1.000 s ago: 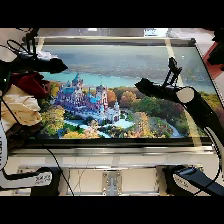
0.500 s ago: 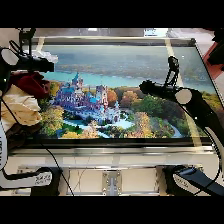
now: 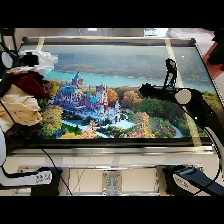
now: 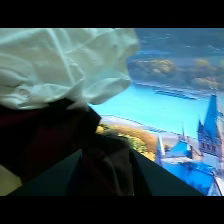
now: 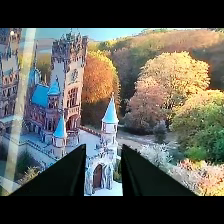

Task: Fold the shirts.

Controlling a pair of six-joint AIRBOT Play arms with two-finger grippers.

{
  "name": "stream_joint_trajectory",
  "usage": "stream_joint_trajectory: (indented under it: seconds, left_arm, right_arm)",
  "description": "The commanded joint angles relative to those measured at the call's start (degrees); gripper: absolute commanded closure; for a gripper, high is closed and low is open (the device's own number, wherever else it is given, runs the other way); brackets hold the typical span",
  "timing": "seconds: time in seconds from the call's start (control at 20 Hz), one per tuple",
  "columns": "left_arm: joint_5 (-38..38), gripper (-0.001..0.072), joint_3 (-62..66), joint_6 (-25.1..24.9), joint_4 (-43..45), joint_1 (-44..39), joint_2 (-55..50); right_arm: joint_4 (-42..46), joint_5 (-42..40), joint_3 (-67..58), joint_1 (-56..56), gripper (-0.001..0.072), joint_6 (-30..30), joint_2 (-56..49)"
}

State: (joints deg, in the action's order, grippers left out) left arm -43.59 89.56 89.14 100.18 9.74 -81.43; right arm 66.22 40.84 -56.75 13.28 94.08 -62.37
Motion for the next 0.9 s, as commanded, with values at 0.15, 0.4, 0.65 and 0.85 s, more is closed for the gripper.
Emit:
stream_joint_trajectory:
  seconds: [0.15, 0.4, 0.65, 0.85]
  left_arm:
    - [-0.5, 0.0061, 0.02, 15.93, -2.8, 21.68, -6.16]
    - [-2.38, 0.0038, 0.02, 15.3, -34.97, 35.76, -14.43]
    - [-5.14, -0.0004, 0.02, 12.98, -48.78, 40.98, -18.6]
    - [3.13, -0.0004, 0.02, 12.87, -49.29, 40.98, -19.3]
  right_arm:
    - [1.18, 3.41, -0.02, 0.02, 0.0439, 0.02, 0.0]
    - [1.09, 3.32, -0.02, 0.02, 0.0439, 0.07, 0.0]
    - [0.13, 1.25, -0.02, 0.02, 0.0439, 1.11, 0.0]
    - [-2.54, -1.92, -0.02, 0.04, 0.044, 1.09, 0.0]
